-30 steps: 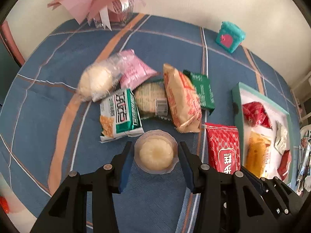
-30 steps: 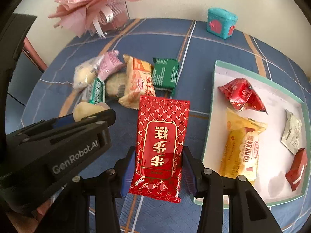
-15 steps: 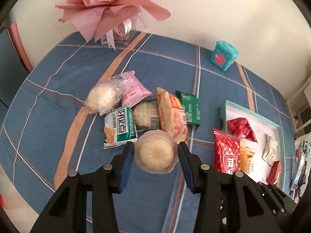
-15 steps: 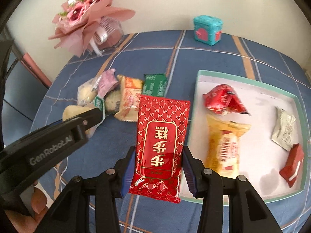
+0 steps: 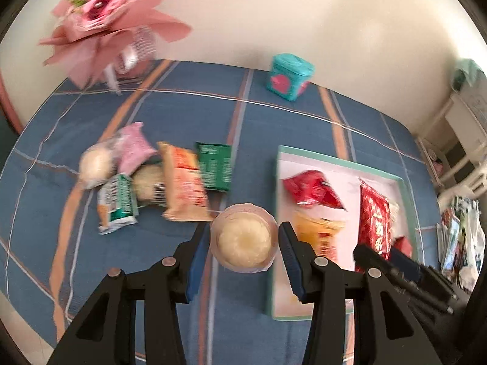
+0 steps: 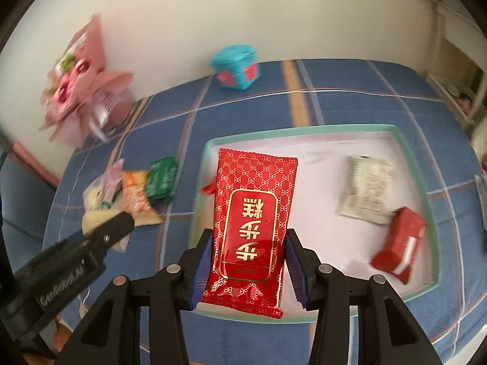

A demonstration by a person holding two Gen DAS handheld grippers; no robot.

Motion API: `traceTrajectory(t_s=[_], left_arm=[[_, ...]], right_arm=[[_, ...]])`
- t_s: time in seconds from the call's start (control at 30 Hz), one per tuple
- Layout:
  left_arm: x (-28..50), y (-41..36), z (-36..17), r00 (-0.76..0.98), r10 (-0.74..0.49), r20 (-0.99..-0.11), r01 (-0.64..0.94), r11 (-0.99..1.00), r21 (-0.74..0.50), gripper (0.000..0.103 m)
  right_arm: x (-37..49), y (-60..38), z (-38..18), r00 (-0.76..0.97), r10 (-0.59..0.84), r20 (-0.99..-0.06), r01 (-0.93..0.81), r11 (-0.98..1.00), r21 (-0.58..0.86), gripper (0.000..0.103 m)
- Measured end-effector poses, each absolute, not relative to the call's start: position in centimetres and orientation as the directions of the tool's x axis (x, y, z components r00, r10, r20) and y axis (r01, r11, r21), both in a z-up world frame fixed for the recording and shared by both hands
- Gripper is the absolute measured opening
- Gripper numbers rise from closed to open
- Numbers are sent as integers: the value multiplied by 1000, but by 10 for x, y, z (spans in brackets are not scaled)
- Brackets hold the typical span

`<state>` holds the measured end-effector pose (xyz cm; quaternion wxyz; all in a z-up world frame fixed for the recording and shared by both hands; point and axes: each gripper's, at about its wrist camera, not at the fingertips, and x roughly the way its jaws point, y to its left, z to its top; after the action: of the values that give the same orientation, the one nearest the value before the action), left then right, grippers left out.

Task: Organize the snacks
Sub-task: 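Carry both snacks over the tray and open both tools to release them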

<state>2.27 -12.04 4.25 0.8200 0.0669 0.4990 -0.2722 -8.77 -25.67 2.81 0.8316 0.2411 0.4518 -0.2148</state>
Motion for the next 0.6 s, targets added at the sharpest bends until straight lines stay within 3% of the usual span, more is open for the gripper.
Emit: traceTrajectory(t_s=[0.6], left_arm=[[-16,-236,44,332,-388,-860,677,733,-70,48]], right_arm=[[-125,-341,13,376,-272,-886,757,641,124,49]])
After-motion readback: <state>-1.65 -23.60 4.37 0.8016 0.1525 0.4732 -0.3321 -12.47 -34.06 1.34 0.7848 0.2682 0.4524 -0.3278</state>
